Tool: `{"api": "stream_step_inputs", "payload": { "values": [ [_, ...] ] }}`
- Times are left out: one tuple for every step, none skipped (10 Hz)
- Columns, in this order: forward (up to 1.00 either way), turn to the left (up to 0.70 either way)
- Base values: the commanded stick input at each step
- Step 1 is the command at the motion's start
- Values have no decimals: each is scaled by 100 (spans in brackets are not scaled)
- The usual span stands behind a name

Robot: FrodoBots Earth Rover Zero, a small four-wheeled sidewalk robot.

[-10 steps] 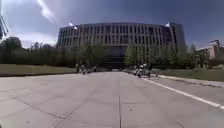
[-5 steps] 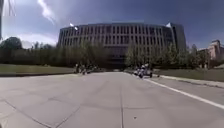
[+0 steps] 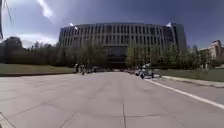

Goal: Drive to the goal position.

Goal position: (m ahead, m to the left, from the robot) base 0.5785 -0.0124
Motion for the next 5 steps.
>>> {"api": "stream_step_inputs", "payload": {
  "values": [
    [50,0],
    [50,0],
    [50,0],
    [50,0],
    [50,0]
  ]
}}
